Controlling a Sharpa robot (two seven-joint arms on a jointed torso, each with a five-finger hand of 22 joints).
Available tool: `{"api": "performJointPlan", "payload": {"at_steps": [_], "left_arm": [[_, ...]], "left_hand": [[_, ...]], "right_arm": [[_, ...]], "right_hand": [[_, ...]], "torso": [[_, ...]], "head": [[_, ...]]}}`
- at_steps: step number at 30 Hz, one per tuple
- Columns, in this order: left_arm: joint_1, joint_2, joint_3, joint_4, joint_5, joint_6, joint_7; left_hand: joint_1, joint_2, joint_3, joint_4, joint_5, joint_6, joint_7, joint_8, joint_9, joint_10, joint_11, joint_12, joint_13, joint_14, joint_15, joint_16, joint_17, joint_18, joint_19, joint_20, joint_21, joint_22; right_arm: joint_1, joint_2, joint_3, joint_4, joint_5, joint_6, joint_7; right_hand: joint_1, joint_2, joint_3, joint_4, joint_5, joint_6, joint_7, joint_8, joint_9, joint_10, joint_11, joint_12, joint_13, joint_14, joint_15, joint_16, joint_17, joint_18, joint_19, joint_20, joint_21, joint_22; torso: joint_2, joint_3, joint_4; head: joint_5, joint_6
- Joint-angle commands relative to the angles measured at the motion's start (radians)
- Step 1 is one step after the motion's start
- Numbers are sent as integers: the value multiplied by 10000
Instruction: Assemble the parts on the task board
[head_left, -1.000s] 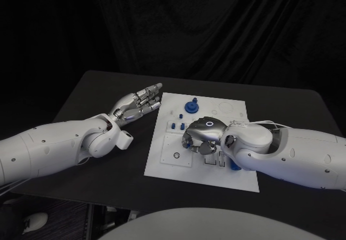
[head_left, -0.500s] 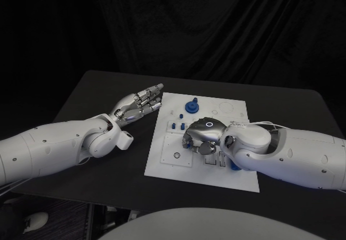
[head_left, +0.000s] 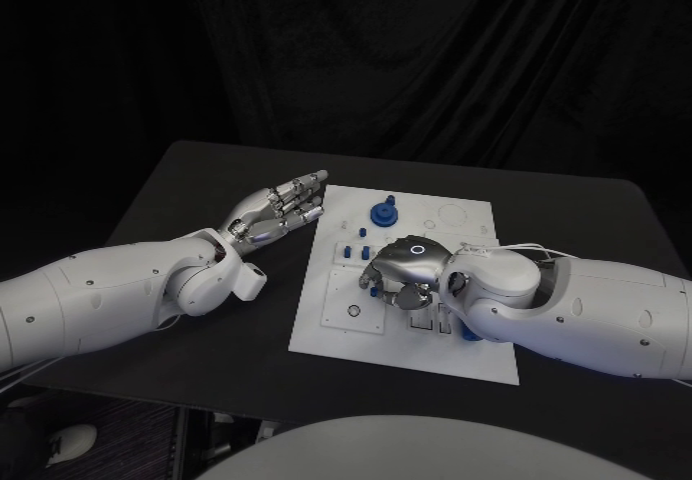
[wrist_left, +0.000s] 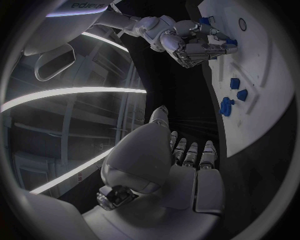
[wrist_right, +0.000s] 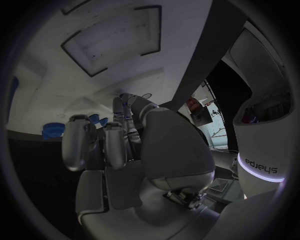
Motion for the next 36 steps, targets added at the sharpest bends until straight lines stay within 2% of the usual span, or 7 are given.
{"api": "performJointPlan", "payload": {"at_steps": [1, 11, 22, 29, 32, 35, 36], "left_arm": [[-14, 18, 10, 7, 55, 154, 637], [-25, 25, 10, -10, 55, 190, 588], [-53, 24, 10, -31, 55, 162, 602], [-94, 56, 10, -70, 55, 114, 655], [-121, 92, 10, -89, 55, 33, 720], [-136, 129, 10, -86, 55, -73, 782], [-143, 152, 10, -90, 55, -116, 801]], "left_hand": [[27, 62, 0, -67, 47, 130, 36, 36, 14, -5, 73, -29, -8, -4, 72, -36, -11, -30, 16, 84, -32, 5], [26, 62, 2, -82, 43, 203, 67, 46, 23, 3, 112, -20, -6, -4, 88, -36, -11, -18, 23, 128, -26, 33], [15, 64, 1, -85, 40, 238, 52, 48, 26, 10, 149, -6, -3, -4, 106, -36, -11, -7, 26, 165, -24, 38], [-123, 107, -36, 39, -46, 274, 11, 42, 25, 18, 178, 8, -2, -4, 92, -36, -11, 29, 29, 187, -25, 30], [-518, 211, -177, 361, -206, 122, -212, 11, -1, 9, 196, -13, -8, -4, 32, -36, -11, 63, 26, 149, -29, 0], [-826, 321, -293, 387, -265, 55, -334, 2, -11, 23, 190, -2, -6, -4, -70, -36, -11, 76, 23, 68, -32, -24], [-887, 357, -313, 387, -249, 32, -397, -1, -14, 25, 198, -2, -5, -4, -90, -36, -11, 77, 23, 49, -32, -28]], "right_arm": [[-32, -2, 2, -9, -79, 142, -62], [-32, -83, 2, 25, -79, 37, -240], [90, -626, 8, 403, -79, -1029, -224], [555, -1118, 8, 773, 44, -1581, -196], [895, -1380, 6, 861, 406, -1440, -346], [1147, -1683, 5, 933, 621, -1230, -555], [1232, -1822, 4, 951, 679, -1161, -638]], "right_hand": [[-175, -62, 5, 160, -208, -362, -123, -43, -137, -299, 120, -175, -60, 172, 165, -115, 40, -24, -145, 54, -172, 1824], [-332, -270, -113, 409, -485, -1064, -343, -24, -487, -772, 308, -382, -123, 69, 313, -192, -102, 28, -284, 218, -423, 1754], [-340, -385, -465, 630, -797, -1155, -366, 32, -701, -2036, 544, -642, -195, -117, 488, -323, -345, 130, -565, 398, -912, 1614], [-365, -317, -762, 828, -907, -914, -299, 121, -773, -2472, 591, -554, -218, -111, 503, -258, -286, 112, -508, 433, -831, 1649], [-544, -249, -996, 1082, -1064, -775, -132, 129, -840, -2696, 628, -567, -317, -63, 549, -205, -235, 97, -456, 463, -786, 1666], [-693, -189, -1221, 1304, -1205, -752, -126, 89, -940, -3002, 724, -718, -526, -28, 638, -156, -185, 83, -409, 536, -741, 1683], [-882, -130, -1400, 1521, -1256, -679, -235, 89, -1001, -3175, 756, -845, -718, -9, 618, -130, -162, 85, -383, 539, -716, 1692]], "torso": [[-9, -4, -8], [-6, -4, -4], [-10, 1, -3], [-23, -1, -14], [-35, -3, -15], [-58, 0, -23], [-73, 2, -27]], "head": [[17, 0], [-1, 0], [-167, 0], [-205, 0], [-326, 0], [-412, 0], [-436, 0]]}}
